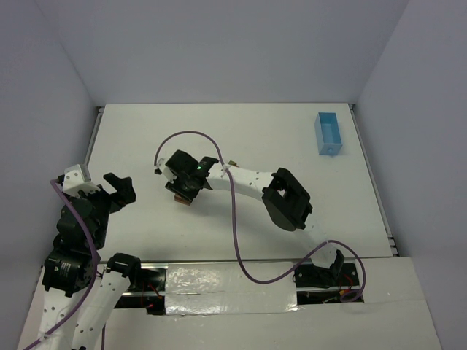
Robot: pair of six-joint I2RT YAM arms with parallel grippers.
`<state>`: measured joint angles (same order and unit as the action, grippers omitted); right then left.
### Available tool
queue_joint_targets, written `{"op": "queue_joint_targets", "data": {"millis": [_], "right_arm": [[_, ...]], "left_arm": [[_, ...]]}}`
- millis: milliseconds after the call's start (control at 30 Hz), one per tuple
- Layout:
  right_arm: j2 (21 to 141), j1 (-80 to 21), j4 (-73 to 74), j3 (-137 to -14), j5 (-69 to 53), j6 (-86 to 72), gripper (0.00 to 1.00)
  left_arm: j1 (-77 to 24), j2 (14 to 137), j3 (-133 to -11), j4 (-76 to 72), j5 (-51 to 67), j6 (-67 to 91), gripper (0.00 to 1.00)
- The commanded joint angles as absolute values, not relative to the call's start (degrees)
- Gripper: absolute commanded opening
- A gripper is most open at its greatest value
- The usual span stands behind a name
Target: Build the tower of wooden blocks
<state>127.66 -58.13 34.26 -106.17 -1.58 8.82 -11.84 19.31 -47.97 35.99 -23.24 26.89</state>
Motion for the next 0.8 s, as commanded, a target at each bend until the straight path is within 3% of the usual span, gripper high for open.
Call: {"op": "queue_joint_targets", "data": {"millis": [0, 767], "right_arm": [[127.9, -57.7, 33.6, -108.8, -2.7, 9.8, 0.41], [128.8, -57.2, 33.2, -109.6, -3.3, 10.3, 0.41]], "left_arm": [[-12.0, 19.5, -47.8, 33.9, -22.4, 25.7, 0.99], [-12.0, 20.1, -47.7, 33.7, -21.7, 25.4, 1.00]]}}
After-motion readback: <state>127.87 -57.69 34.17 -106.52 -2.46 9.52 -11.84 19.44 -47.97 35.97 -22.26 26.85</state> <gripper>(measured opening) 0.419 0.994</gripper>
